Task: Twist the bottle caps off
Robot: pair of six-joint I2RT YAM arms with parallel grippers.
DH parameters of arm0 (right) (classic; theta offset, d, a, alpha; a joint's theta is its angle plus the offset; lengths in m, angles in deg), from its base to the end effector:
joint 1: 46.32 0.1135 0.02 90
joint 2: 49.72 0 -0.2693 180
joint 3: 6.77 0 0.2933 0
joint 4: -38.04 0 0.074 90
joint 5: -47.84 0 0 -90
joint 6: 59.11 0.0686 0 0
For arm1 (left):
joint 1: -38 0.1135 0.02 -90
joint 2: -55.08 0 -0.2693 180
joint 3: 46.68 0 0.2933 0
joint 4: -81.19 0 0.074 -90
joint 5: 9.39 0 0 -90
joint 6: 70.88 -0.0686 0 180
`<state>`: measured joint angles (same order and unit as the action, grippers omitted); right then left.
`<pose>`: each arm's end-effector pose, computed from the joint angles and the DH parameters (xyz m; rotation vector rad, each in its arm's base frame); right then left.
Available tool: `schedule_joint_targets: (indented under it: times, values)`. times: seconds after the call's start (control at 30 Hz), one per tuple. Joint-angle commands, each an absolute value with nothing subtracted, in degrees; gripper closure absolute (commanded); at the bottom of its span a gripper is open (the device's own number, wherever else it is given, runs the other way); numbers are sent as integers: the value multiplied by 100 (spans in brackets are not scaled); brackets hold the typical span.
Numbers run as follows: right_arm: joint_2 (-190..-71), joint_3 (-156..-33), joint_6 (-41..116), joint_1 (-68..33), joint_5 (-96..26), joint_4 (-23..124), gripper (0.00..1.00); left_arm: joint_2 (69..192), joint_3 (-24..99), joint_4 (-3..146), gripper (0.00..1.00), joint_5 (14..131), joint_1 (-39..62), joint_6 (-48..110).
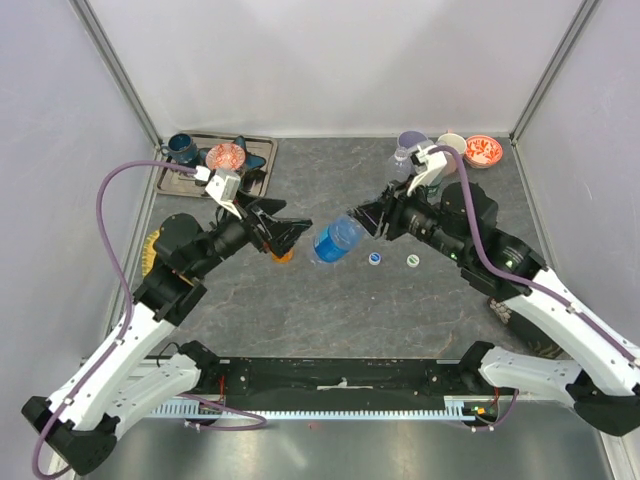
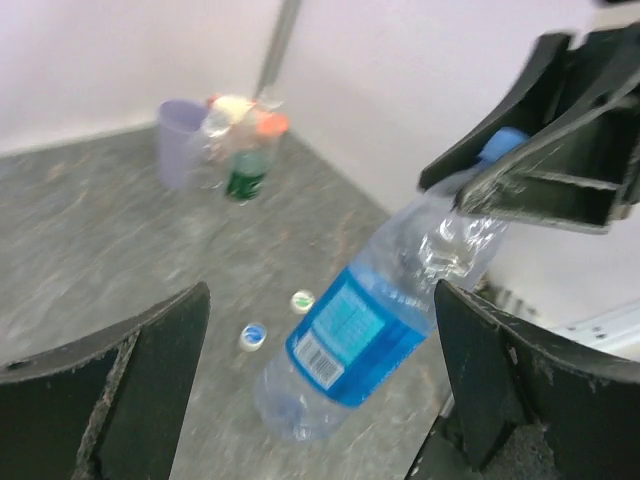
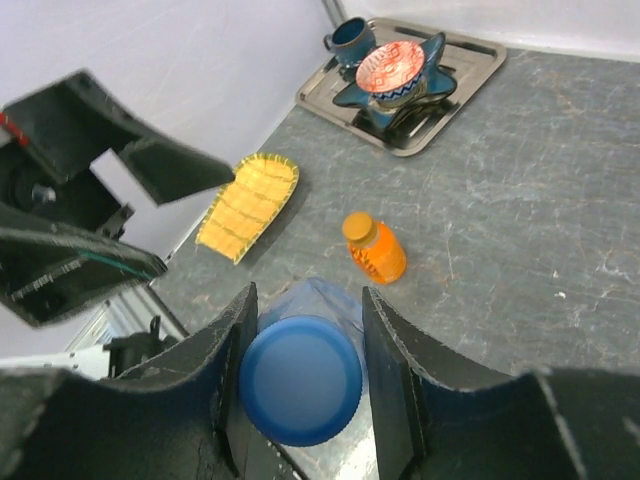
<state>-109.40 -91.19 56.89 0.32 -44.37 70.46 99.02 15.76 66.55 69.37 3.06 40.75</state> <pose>0.2022 0.2103 0.4497 -0.2910 1.7667 0.8991 0.1933 -0.1514 0.4029 0.3461 1.5403 -0.9319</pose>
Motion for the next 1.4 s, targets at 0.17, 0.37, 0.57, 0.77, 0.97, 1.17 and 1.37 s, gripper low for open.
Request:
schedule_joint_targets:
  times: [0.17, 0.37, 0.57, 0.77, 0.97, 1.17, 1.37]
  values:
    - [-10465, -9170, 5946, -35, -3022, 7076, 100, 10877, 1391, 10224, 1, 2362, 934, 6104]
    - [-10711, -9231, 6262, -35, -2309, 6531, 100, 11431, 1786, 9645, 1, 1803, 899, 5603]
    - [-10957, -9205, 6412, -26, -2168, 6127, 100, 11563, 1760, 9444, 0, 1768, 671, 5288]
    - [-11220, -9302, 6491, -26, -2036, 5881, 100, 11546, 1760, 9092, 1, 1751, 469, 4849]
    - [-11317, -9302, 6552, -26, -1992, 5722, 100, 11467, 1812, 8407, 9, 1926, 310, 4216]
    - [-11352, -9319, 6561, -17, -1957, 5670, 100, 11440, 1821, 8081, 33, 1970, 222, 3899]
    - [-11352, -9407, 6473, -17, -1904, 5810, 100, 11388, 1874, 7826, 50, 2137, 196, 3688]
